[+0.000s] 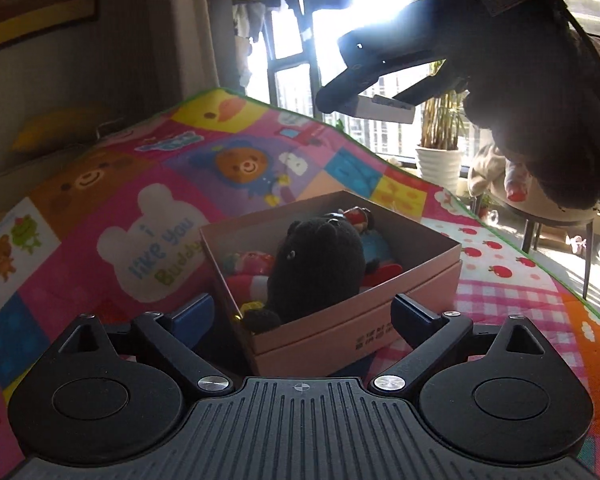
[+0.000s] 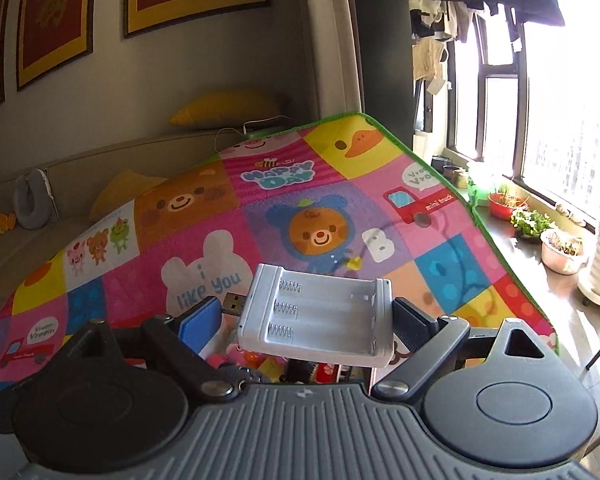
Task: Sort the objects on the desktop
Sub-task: 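Drop the plush into the pink box with the left gripper while the right lowers the charger in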
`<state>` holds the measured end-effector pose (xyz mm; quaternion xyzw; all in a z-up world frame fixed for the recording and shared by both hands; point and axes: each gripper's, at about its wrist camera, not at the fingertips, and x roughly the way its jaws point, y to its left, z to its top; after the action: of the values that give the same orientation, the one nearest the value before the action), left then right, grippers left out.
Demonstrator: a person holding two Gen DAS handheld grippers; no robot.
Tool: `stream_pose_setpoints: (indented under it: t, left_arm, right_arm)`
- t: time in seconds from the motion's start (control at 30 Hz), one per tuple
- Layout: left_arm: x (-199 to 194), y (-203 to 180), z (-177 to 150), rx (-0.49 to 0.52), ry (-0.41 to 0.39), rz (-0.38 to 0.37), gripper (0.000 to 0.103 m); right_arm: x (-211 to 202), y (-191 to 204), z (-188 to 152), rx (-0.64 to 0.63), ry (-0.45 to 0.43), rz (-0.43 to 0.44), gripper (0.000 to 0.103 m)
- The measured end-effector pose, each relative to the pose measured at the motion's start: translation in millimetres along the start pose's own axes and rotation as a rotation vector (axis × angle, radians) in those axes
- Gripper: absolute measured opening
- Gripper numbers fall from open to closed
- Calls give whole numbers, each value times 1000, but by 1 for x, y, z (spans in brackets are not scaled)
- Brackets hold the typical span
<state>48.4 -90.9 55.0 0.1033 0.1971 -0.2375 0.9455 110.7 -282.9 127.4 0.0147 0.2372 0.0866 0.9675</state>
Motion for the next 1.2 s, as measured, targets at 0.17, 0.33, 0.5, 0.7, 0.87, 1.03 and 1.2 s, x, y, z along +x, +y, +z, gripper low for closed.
stream_pose_setpoints:
  t: [0.17, 0.33, 0.5, 0.7, 0.87, 1.03, 1.2]
  left_arm:
    - [-9, 17, -13, -70, 26, 32, 101]
    - [-12, 35, -24, -162, 33, 29, 101]
    - [-12, 38, -27, -203, 30, 0, 101]
    - [-18, 42, -31, -214, 29, 9, 102]
    - [-15, 49, -31, -248, 39, 13, 102]
    - [-11, 39, -23, -246, 27, -18, 102]
    - [-9, 30, -16, -219, 24, -13, 102]
  right_arm:
    - [46, 18, -2, 5, 92, 6, 92]
    - [57, 36, -28, -14, 177, 73, 92]
    - [70, 60, -62, -81, 268, 128, 86]
    - [72, 57, -53, -16, 300, 94, 64]
    - [49, 38, -42, -31, 282, -19, 65]
    - [48, 29, -45, 87, 368, 118, 64]
    - [79, 36, -46, 191, 432, 234, 64]
